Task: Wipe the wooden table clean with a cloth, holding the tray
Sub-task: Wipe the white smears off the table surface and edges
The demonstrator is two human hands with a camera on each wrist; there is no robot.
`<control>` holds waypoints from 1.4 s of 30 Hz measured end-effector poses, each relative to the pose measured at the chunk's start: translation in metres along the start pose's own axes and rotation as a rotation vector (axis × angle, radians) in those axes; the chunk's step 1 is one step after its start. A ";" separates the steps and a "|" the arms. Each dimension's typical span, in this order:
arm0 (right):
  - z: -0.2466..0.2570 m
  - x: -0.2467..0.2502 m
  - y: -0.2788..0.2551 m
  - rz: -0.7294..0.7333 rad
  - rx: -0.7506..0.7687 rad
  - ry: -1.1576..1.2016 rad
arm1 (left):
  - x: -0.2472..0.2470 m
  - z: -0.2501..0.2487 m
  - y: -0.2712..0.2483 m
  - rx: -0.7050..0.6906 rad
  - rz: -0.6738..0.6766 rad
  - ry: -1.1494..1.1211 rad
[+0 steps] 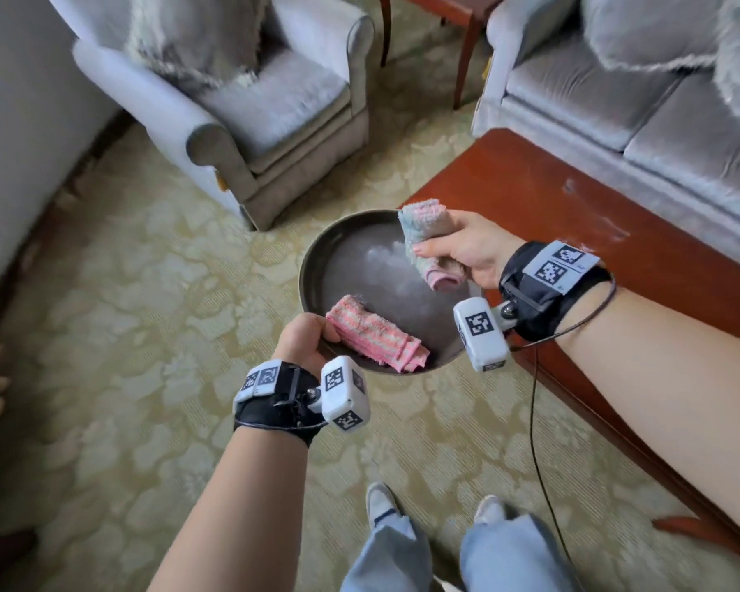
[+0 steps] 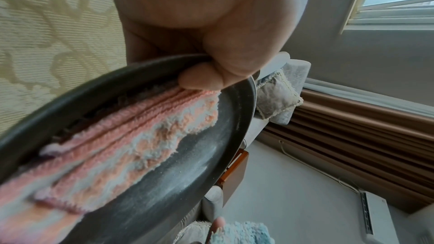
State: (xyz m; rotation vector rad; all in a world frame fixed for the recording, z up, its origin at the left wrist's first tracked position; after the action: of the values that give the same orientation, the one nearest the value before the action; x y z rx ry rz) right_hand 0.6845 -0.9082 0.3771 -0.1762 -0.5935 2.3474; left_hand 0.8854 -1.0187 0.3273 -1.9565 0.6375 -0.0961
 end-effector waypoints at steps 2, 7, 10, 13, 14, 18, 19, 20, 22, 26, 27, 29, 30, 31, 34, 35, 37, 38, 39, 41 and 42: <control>0.020 -0.005 0.008 -0.029 0.010 0.012 | -0.001 -0.022 -0.007 -0.012 0.008 0.034; 0.068 -0.006 0.044 -0.044 0.014 0.024 | -0.016 -0.073 -0.001 -0.035 0.020 0.102; 0.102 0.004 0.075 -0.113 0.114 -0.048 | -0.035 -0.114 0.016 -0.053 0.014 0.139; 0.139 0.014 0.106 -0.136 0.243 -0.128 | -0.062 -0.160 0.028 -0.079 0.025 0.188; 0.151 0.017 0.117 -0.151 0.281 -0.145 | -0.070 -0.176 0.032 -0.085 0.031 0.202; 0.188 0.026 0.164 -0.260 0.371 -0.224 | -0.090 -0.232 0.053 -0.091 0.069 0.218; 0.196 0.026 0.175 -0.279 0.371 -0.244 | -0.093 -0.245 0.056 -0.087 0.076 0.225; 0.204 0.026 0.186 -0.288 0.372 -0.264 | -0.095 -0.257 0.060 -0.084 0.079 0.235; 0.223 0.024 0.203 -0.292 0.362 -0.289 | -0.098 -0.282 0.066 -0.088 0.084 0.258; 0.254 0.014 0.250 -0.284 0.255 -0.251 | -0.102 -0.337 0.096 -0.072 0.110 0.275; 0.260 0.010 0.265 -0.265 0.233 -0.227 | -0.102 -0.353 0.108 -0.060 0.121 0.268; 0.271 -0.002 0.295 -0.230 0.222 -0.140 | -0.102 -0.388 0.136 -0.040 0.143 0.271; 0.276 -0.008 0.310 -0.230 0.226 -0.094 | -0.101 -0.406 0.150 -0.024 0.155 0.277; 0.282 -0.012 0.326 -0.243 0.233 -0.045 | -0.101 -0.426 0.163 -0.010 0.176 0.295; 0.299 -0.023 0.365 -0.278 0.213 0.158 | -0.103 -0.483 0.193 0.013 0.224 0.347; 0.304 -0.026 0.375 -0.278 0.193 0.227 | -0.106 -0.500 0.197 0.021 0.242 0.371; 0.309 -0.030 0.390 -0.259 0.145 0.359 | -0.110 -0.528 0.207 0.023 0.254 0.420; 0.312 -0.030 0.395 -0.261 0.120 0.410 | -0.113 -0.540 0.213 0.021 0.256 0.448; 0.313 -0.028 0.399 -0.267 0.105 0.440 | -0.119 -0.550 0.218 0.018 0.263 0.479; 0.316 -0.021 0.408 -0.305 0.097 0.442 | -0.132 -0.567 0.230 0.018 0.281 0.540; 0.317 -0.016 0.411 -0.332 0.099 0.440 | -0.140 -0.573 0.237 0.018 0.293 0.558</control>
State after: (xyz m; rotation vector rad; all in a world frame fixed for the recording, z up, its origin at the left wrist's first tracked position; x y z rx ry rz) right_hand 0.3593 -1.3030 0.4667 -0.4936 -0.2645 1.9273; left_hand 0.4790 -1.4983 0.4202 -1.7980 1.2740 -0.4730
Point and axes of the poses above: each hand's wrist, its own y-axis towards the middle knuckle, its own x-axis out of the back of the hand, z = x × y, the point moved 2 cm from there along y, towards the middle knuckle
